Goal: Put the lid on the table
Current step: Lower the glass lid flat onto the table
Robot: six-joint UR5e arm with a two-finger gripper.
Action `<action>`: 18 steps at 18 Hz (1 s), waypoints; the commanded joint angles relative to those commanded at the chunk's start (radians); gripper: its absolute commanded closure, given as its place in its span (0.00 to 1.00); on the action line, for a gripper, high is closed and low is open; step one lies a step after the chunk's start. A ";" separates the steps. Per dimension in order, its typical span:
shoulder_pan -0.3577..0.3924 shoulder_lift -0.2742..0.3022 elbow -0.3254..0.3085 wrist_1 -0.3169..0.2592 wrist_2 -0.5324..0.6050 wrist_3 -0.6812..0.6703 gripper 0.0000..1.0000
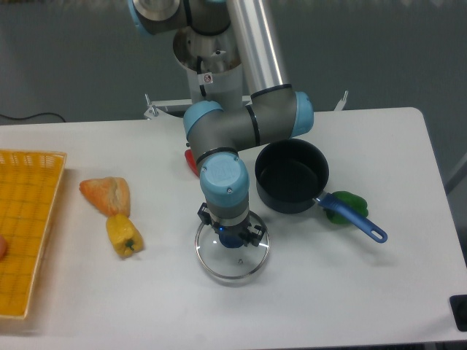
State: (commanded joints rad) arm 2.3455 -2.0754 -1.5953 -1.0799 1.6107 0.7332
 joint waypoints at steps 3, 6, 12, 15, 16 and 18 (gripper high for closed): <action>-0.002 -0.009 0.000 0.000 0.002 -0.002 0.28; -0.002 -0.009 0.000 0.000 0.002 -0.002 0.28; -0.002 -0.008 0.002 0.000 0.000 0.000 0.23; -0.002 -0.005 0.002 0.000 0.002 0.008 0.00; -0.002 -0.003 0.003 0.000 0.002 0.006 0.00; 0.000 0.006 0.011 0.000 0.023 0.012 0.00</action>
State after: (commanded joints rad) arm 2.3454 -2.0694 -1.5846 -1.0799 1.6336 0.7455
